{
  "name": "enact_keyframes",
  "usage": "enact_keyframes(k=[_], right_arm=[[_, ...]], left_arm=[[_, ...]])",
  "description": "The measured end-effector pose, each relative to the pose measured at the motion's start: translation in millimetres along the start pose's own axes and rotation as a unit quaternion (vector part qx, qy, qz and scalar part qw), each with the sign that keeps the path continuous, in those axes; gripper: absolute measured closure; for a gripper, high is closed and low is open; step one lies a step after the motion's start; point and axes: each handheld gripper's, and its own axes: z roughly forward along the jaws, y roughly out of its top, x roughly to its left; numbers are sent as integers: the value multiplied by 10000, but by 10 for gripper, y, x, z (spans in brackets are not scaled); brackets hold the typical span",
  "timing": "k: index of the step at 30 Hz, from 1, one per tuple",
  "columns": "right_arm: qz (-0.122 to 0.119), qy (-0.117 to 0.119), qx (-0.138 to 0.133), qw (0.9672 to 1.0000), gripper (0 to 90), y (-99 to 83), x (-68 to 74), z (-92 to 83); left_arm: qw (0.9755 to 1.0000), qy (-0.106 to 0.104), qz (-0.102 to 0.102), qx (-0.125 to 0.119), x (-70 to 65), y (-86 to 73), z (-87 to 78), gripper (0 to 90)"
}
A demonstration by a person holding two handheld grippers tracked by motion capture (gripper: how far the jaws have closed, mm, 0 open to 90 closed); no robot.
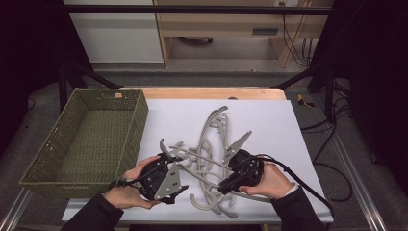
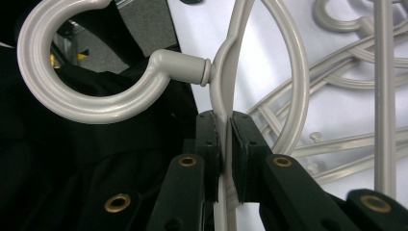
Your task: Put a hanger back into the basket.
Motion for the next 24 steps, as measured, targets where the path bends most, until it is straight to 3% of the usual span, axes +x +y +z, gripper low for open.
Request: enact_keyframes(k=[1,2,3,4,11,16,18,24], right_arm=[[-40,18,5,10000,831,0,-1,3],[-22,40,13,10000,831,2,3,6],[-22,40,13,10000,831,2,3,6],[-35,83,24,10000,831,2,4,11],[-94,240,159,9995,831,3,12,75],[-172,308,173,9992,831,0,16,91],[-203,326,171,9991,831,-3,16,96],[-187,382,228,9988,830,-4,21,94]], left_arm=[[10000,0,0,0,0,0,0,282],[9998,61,192,46,-19,12,25,304],[9998,61,192,46,-19,12,25,325],[9994,110,317,72,-31,19,48,341],[9976,173,667,81,-90,33,126,507],[9956,128,924,40,-137,40,168,610],[9938,162,1102,-3,-172,46,188,653],[9924,151,1220,24,-225,35,165,715]])
